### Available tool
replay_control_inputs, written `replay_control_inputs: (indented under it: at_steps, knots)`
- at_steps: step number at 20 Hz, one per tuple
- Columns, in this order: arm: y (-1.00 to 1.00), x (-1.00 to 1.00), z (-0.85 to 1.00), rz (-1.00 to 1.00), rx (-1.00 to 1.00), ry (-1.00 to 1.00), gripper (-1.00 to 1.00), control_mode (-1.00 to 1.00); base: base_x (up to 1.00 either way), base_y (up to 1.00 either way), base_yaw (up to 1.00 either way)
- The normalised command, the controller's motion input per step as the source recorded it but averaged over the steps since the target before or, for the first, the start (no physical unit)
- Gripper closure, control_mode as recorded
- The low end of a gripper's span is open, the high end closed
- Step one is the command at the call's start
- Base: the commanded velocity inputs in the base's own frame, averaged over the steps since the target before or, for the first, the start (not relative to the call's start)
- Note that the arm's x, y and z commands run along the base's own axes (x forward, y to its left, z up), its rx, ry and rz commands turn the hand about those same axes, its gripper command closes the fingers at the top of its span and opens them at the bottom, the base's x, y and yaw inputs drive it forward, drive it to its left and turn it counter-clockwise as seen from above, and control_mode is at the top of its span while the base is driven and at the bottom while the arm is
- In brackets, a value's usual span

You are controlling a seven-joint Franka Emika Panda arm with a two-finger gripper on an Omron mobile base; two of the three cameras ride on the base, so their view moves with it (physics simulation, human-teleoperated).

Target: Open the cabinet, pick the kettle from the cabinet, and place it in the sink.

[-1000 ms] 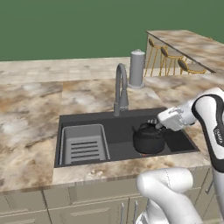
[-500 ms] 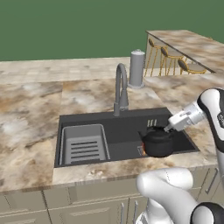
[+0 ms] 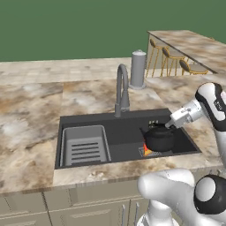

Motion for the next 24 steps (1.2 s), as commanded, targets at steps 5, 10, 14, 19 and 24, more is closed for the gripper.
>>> replay_control_inputs:
  at_steps: [5,10,14,19,24]
  knots:
    - [-0.01,0.45,-0.17,0.02,0.03,0.00,1.00,-1.00,0.00,0.00,0.00]
    - [0.00,0.44,-0.21,0.00,0.00,0.00,1.00,-1.00,0.00,0.00,0.00]
    - [0.00,0.42,-0.20,0.00,0.00,-0.03,1.00,-1.00,0.00,0.00,0.00]
    - [0.11,0.29,-0.38,0.00,0.00,-0.09,1.00,-1.00,0.00,0.00,0.00]
    - [0.05,0.33,-0.26,0.00,0.00,-0.20,1.00,-1.00,0.00,0.00,0.00]
